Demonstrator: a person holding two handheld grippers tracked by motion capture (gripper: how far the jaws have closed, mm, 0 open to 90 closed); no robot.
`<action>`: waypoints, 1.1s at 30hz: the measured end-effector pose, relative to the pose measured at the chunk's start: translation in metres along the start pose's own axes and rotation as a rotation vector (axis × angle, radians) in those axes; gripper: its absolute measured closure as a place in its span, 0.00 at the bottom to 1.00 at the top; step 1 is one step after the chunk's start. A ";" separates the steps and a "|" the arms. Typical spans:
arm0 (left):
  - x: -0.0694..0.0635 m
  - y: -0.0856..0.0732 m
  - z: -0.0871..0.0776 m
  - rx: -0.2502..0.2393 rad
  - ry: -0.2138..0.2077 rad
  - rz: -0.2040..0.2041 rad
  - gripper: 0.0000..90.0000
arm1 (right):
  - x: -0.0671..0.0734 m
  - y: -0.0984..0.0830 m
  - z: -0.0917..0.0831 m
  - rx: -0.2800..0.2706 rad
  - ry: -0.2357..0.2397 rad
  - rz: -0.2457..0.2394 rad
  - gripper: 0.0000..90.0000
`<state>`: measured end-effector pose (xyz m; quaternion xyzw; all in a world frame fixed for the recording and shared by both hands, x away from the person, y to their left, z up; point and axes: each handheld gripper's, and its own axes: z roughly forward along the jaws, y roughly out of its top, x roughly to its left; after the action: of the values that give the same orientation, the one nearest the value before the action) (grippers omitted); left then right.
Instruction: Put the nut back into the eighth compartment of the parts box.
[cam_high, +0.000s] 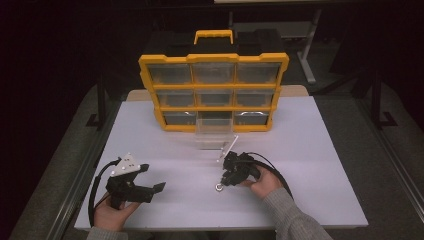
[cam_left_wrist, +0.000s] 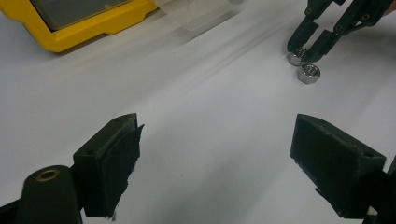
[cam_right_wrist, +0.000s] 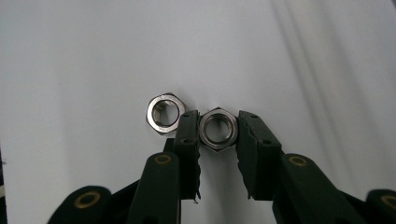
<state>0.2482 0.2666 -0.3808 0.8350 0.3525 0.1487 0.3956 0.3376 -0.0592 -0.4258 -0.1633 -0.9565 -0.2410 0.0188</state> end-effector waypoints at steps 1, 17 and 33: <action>0.000 0.000 0.000 0.000 0.000 -0.001 0.17 | -0.001 0.000 0.000 -0.001 0.002 0.003 0.77; 0.000 0.000 0.000 -0.006 0.000 -0.005 0.17 | -0.020 0.017 -0.048 -0.071 0.023 0.024 0.77; 0.001 0.000 -0.001 -0.010 0.002 -0.014 0.17 | -0.047 0.061 -0.101 -0.112 -0.032 0.016 0.77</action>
<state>0.2483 0.2678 -0.3799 0.8303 0.3579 0.1483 0.4006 0.3969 -0.0701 -0.3139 -0.1755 -0.9404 -0.2914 -0.0036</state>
